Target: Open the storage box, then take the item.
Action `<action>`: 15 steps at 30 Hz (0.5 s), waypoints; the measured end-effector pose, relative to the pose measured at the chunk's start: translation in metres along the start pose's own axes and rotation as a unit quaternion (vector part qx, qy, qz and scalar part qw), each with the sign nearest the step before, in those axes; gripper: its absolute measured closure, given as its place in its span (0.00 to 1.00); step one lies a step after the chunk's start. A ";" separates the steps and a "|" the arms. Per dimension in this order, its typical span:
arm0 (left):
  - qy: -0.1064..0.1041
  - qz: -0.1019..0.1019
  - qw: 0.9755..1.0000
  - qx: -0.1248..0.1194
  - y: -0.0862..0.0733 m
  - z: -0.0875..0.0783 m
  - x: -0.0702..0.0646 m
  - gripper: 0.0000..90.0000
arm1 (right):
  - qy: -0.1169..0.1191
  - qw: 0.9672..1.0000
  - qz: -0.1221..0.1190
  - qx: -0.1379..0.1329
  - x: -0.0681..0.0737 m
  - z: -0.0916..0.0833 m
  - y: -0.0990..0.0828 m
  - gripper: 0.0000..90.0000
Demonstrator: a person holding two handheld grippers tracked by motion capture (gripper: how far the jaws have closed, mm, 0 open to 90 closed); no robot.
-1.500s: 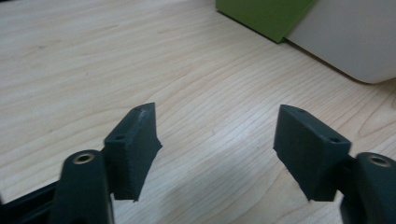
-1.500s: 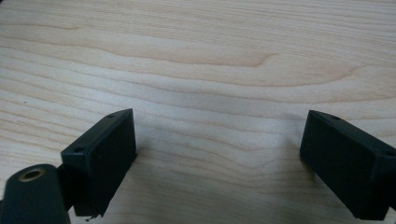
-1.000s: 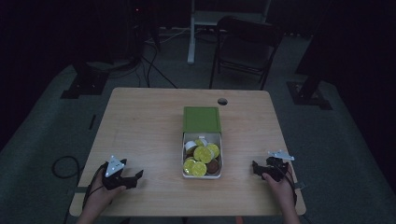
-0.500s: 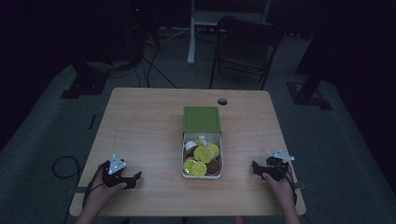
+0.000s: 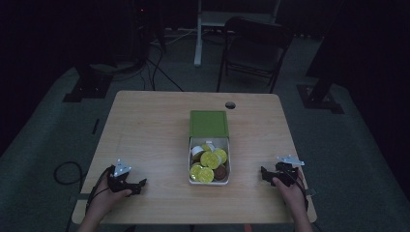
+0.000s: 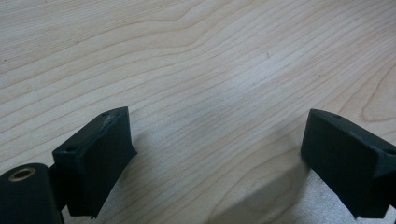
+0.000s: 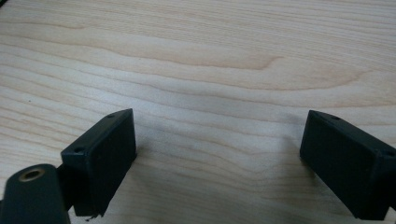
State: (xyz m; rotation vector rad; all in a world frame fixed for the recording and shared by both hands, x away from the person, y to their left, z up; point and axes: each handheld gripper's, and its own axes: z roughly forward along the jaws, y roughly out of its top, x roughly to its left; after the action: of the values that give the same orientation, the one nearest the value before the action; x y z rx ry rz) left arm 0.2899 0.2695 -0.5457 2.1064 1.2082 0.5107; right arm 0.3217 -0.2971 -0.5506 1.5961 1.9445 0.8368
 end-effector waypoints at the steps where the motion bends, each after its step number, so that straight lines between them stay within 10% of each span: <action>1: 0.000 0.000 1.000 0.000 0.000 0.000 0.000 0.10 | 0.000 1.000 0.000 0.000 0.000 0.000 0.000 0.11; 15: 0.013 -0.010 1.000 0.010 0.001 0.002 0.000 0.06 | -0.003 1.000 0.004 0.021 0.008 -0.013 0.005 0.15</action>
State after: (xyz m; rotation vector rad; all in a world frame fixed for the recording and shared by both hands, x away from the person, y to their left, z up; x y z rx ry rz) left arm 0.2918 0.2689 -0.5465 2.1077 1.2533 0.5197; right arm 0.3142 -0.2906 -0.5381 1.6300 1.9640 0.7997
